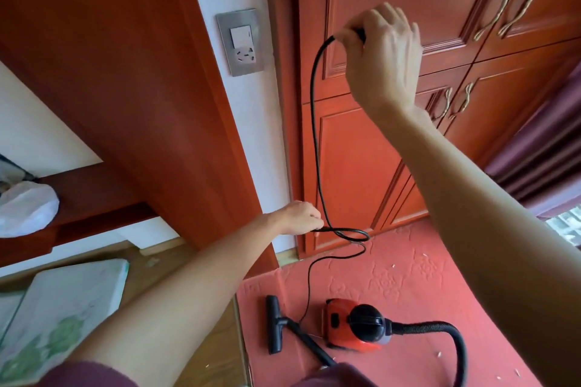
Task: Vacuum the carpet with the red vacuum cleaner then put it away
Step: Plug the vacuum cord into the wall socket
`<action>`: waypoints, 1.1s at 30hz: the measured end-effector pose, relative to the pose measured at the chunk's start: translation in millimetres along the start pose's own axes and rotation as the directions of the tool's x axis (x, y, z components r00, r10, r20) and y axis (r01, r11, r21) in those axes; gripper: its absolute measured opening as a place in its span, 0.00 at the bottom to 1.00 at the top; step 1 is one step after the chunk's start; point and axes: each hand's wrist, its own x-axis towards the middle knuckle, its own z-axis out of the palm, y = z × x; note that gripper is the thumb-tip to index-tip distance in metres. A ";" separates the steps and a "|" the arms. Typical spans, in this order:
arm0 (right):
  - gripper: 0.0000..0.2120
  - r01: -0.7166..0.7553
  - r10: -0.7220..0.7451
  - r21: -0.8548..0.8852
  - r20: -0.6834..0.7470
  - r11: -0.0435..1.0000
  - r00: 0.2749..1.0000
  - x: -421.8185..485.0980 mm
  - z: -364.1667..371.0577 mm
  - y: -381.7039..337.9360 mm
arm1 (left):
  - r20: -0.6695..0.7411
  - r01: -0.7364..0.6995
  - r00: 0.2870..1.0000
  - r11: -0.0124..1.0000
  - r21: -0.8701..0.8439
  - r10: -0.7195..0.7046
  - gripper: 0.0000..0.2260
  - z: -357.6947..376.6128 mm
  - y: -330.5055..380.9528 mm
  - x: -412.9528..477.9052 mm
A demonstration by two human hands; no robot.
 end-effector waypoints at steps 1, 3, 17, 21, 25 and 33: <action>0.13 -0.013 0.013 -0.031 0.024 0.999 1.000 4.7 2.2 3.5 | 0.031 0.009 0.999 1.000 0.020 -0.010 0.14 -0.6 -3.7 -0.9; 0.13 -0.040 0.047 -0.090 0.082 0.995 0.995 13.0 7.3 12.7 | 0.086 0.033 0.996 0.998 -0.047 -0.029 0.18 -6.9 -10.1 -4.3; 0.09 -0.220 0.174 -0.068 0.843 0.973 0.509 -73.9 87.6 36.8 | -0.064 -0.343 0.939 0.929 -0.140 0.338 0.15 -88.8 -22.3 -5.4; 0.14 -0.228 0.217 -0.157 0.937 0.961 0.272 -103.9 110.4 49.6 | -0.234 -0.374 0.905 0.927 -0.043 0.354 0.14 -100.8 -20.8 -2.1; 0.11 -0.548 0.181 -0.103 0.979 0.830 0.090 -116.5 111.3 50.9 | -0.185 -0.352 0.918 0.935 0.027 0.351 0.24 -105.3 -20.2 -0.9; 0.12 -0.768 0.091 -0.017 0.994 0.640 0.054 -129.6 120.3 71.1 | -0.104 -0.237 0.963 0.964 0.119 0.250 0.19 -107.6 -6.0 16.5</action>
